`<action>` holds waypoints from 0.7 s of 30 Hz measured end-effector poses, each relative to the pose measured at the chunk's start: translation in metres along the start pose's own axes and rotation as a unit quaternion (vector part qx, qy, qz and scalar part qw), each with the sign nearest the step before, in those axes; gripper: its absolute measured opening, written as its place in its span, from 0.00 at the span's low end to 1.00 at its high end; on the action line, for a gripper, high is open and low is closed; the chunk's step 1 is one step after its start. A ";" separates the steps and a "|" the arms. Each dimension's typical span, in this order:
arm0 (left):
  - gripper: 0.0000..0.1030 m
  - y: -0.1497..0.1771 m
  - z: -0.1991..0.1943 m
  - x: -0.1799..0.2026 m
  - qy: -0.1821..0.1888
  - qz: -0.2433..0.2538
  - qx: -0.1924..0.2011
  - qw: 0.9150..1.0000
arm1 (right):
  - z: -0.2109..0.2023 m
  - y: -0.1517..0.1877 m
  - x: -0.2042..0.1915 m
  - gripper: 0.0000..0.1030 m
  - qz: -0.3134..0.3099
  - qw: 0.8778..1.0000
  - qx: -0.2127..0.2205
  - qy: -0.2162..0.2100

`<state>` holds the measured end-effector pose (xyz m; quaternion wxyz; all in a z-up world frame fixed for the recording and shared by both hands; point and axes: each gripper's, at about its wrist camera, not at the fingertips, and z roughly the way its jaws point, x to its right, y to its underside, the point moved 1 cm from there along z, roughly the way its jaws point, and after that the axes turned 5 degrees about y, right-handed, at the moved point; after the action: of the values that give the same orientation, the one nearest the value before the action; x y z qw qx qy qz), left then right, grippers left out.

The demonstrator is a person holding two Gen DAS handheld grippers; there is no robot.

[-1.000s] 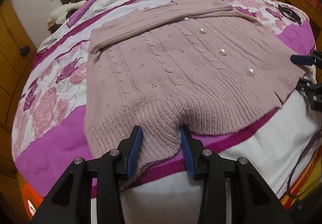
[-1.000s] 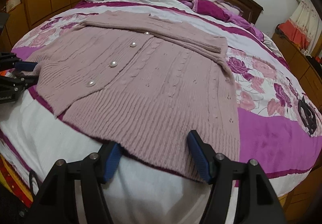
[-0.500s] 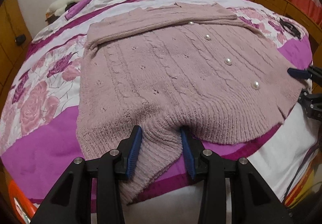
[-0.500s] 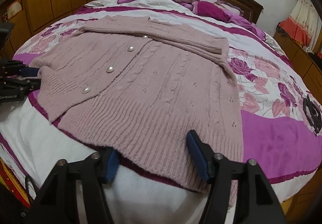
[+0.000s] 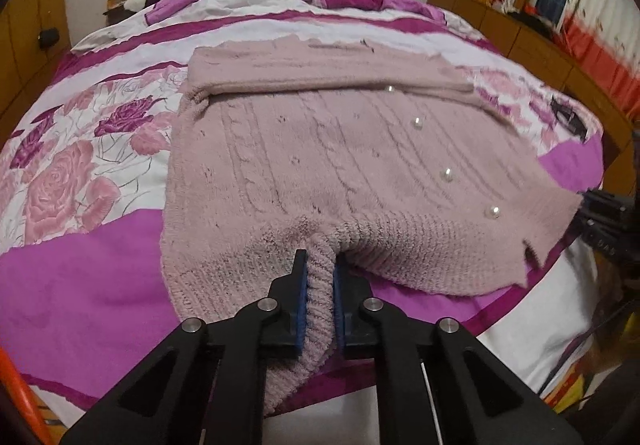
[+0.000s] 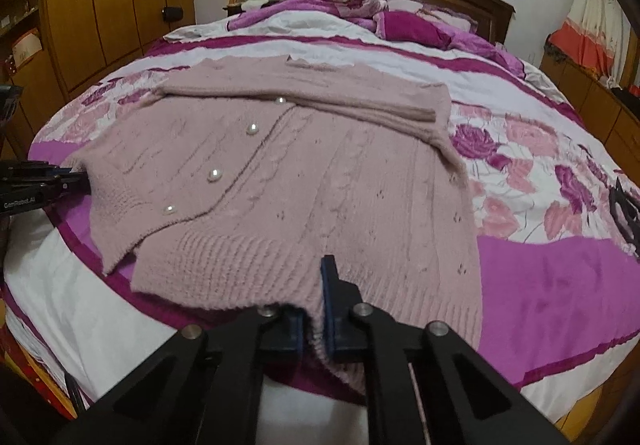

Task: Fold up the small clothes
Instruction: 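Grasp the ribbed hem with the left gripper while the right gripper grasps it too, then lift the hem with both grippers and fold it toward the collar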

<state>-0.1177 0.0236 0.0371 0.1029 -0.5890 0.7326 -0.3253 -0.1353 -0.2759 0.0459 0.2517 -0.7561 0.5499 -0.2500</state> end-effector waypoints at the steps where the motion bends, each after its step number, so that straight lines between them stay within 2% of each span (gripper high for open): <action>1: 0.00 -0.002 -0.002 0.000 0.002 -0.002 0.005 1.000 | -0.001 -0.002 0.000 0.06 0.001 1.000 0.003 0.000; 12: 0.00 -0.037 -0.034 0.011 0.006 -0.007 0.075 0.997 | -0.015 -0.030 0.004 0.06 0.004 0.999 0.041 0.013; 21: 0.00 -0.040 -0.034 0.011 0.004 -0.018 0.078 0.997 | -0.016 -0.038 0.009 0.06 0.023 0.998 0.049 0.011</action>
<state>-0.1069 0.0218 0.0902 0.1399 -0.5907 0.6949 -0.3856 -0.1167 -0.2762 0.0841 0.2883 -0.7273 0.5568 -0.2789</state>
